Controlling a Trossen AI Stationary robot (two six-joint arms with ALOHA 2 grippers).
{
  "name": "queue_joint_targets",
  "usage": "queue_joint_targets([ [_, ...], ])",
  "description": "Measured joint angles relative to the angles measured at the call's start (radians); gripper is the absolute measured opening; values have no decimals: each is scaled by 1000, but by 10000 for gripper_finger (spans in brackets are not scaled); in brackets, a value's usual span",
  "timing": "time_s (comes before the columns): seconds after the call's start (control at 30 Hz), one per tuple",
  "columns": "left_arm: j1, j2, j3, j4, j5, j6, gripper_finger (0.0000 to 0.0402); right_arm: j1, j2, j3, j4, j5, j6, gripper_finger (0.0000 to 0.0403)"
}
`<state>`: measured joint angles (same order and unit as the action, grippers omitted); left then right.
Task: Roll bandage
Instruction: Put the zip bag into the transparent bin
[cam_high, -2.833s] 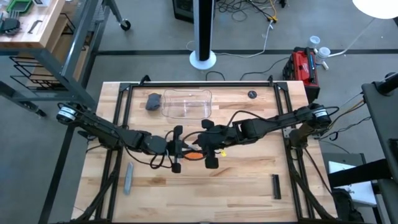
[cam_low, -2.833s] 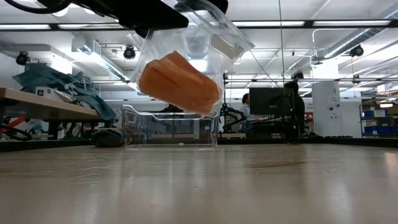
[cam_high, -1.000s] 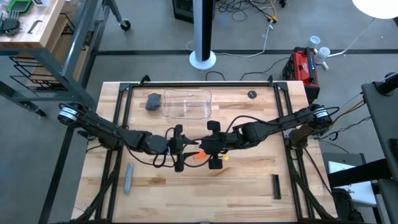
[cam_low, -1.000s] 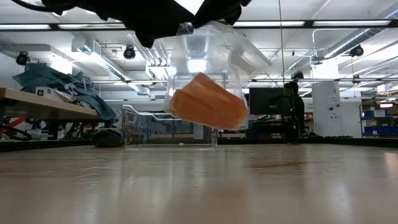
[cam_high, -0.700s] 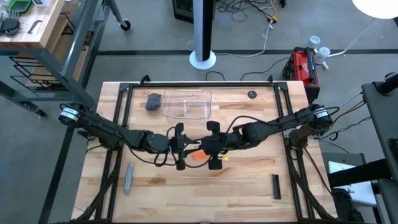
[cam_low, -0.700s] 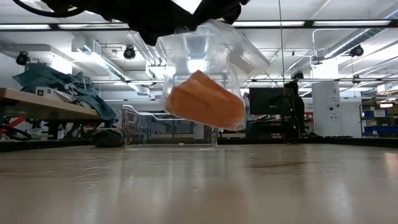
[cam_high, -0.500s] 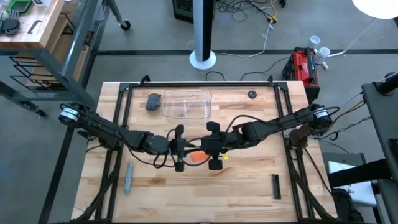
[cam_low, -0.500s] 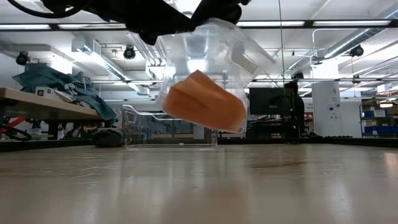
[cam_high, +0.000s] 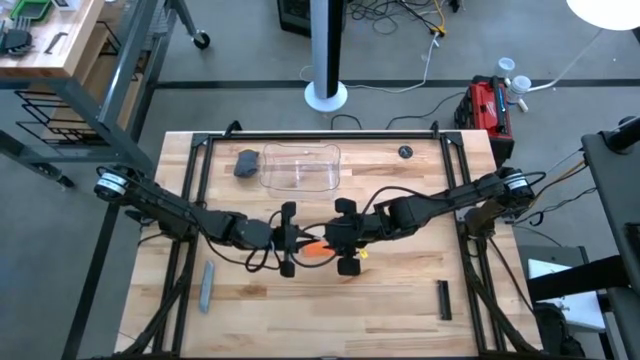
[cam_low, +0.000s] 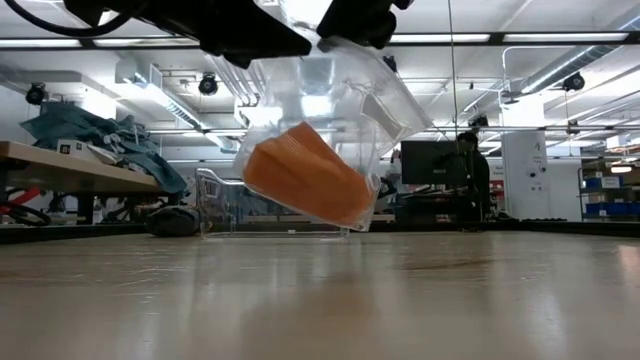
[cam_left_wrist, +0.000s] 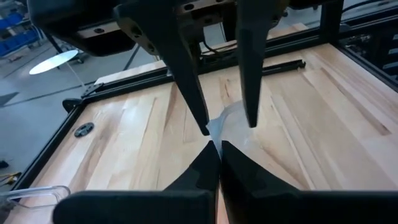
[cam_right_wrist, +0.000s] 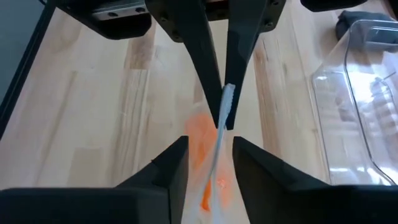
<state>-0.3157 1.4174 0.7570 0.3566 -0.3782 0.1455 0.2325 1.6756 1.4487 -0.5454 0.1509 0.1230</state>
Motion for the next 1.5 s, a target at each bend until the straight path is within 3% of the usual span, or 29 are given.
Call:
queue_joint_targets([
  [0.17,-2,0,0,-2,1,4,0,-4,0,0,-2,-30,-27,12],
  [0.6,-4,0,0,-4,0,8,0,-6,4,-19,-6,-39,10,62],
  [0.73,-4,0,0,-2,1,-13,0,-6,6,-27,0,-37,-9,15],
  [0.87,3,0,-1,-5,10,-124,3,-6,6,-32,0,-7,-6,5],
  [1.03,13,0,-1,16,111,-169,36,-6,6,-34,3,7,-4,2],
  [1.3,22,10,-1,23,104,-192,115,-6,10,-39,7,10,-1,1],
  [1.5,48,45,-1,87,101,-190,150,-6,11,-48,48,9,-3,1],
])
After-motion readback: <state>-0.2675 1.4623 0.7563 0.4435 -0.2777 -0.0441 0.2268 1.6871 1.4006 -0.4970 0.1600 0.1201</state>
